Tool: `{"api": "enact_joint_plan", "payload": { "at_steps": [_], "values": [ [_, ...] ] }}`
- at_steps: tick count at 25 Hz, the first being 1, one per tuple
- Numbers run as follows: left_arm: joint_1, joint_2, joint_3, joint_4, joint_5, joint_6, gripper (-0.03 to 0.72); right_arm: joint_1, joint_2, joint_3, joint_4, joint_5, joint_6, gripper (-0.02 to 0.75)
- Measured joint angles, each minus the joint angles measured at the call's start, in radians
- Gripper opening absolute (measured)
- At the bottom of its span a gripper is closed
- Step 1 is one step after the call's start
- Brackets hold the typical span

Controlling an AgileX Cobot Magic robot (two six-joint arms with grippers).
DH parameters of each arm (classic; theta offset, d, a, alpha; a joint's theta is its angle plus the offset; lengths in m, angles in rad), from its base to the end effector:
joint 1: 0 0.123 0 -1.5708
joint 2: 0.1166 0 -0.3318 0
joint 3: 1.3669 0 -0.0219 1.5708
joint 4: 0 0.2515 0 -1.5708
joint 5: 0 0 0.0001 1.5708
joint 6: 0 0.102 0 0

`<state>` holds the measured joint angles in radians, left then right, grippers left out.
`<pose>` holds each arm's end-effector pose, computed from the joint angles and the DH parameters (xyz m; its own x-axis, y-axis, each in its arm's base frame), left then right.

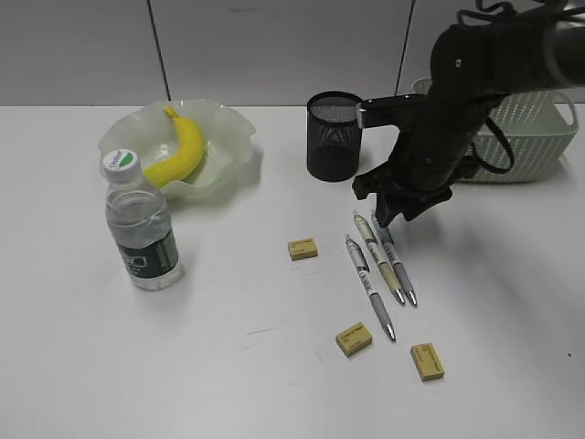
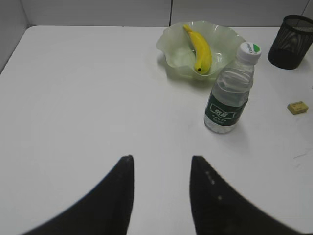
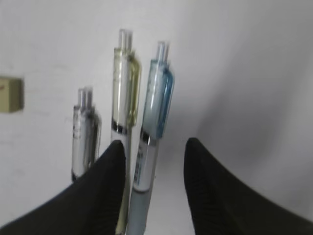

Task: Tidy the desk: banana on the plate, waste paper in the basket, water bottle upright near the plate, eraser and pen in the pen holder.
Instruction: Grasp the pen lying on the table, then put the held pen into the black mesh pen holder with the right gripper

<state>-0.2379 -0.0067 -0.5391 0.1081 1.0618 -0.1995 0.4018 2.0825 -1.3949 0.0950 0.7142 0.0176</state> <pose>-0.0440 0.0206 0.2838 -0.4196 -0.0480 -0.9065 0.0909 0.9914 -0.0945 0.4033 0.1782 0.1690 -0.9224 -0.2950 -0.2493 -0.3238 0.9425 0.0827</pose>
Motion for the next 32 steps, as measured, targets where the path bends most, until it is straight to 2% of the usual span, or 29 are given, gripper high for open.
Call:
{"api": "enact_joint_plan", "payload": {
  "at_steps": [3,8,16,19,24,26,28,30,32],
  "values": [
    [0.0,0.0,0.0,0.0,0.0,0.0,0.289,0.0,0.058,-0.07,-0.003,0.015,0.001,0.324],
    [0.0,0.0,0.0,0.0,0.0,0.0,0.289,0.0,0.116,-0.124,-0.006,0.017,0.003,0.272],
    [0.0,0.0,0.0,0.0,0.0,0.0,0.289,0.0,0.16,-0.134,-0.014,0.02,0.003,0.244],
    [0.0,0.0,0.0,0.0,0.0,0.0,0.289,0.0,0.16,-0.134,-0.016,0.022,0.004,0.152],
    [0.0,0.0,0.0,0.0,0.0,0.0,0.289,0.0,0.09,-0.124,-0.022,0.025,0.004,0.154],
    [0.0,0.0,0.0,0.0,0.0,0.0,0.289,0.0,-0.002,-0.096,-0.027,-0.035,0.004,0.154],
    [0.0,0.0,0.0,0.0,0.0,0.0,0.289,0.0,-0.121,-0.039,-0.031,-0.195,0.003,0.154],
    [0.0,0.0,0.0,0.0,0.0,0.0,0.289,0.0,-0.246,0.032,-0.054,-0.454,0.0,0.154],
    [0.0,0.0,0.0,0.0,0.0,0.0,0.289,0.0,-0.306,0.087,-0.079,-0.794,0.0,0.154]
  ]
}}
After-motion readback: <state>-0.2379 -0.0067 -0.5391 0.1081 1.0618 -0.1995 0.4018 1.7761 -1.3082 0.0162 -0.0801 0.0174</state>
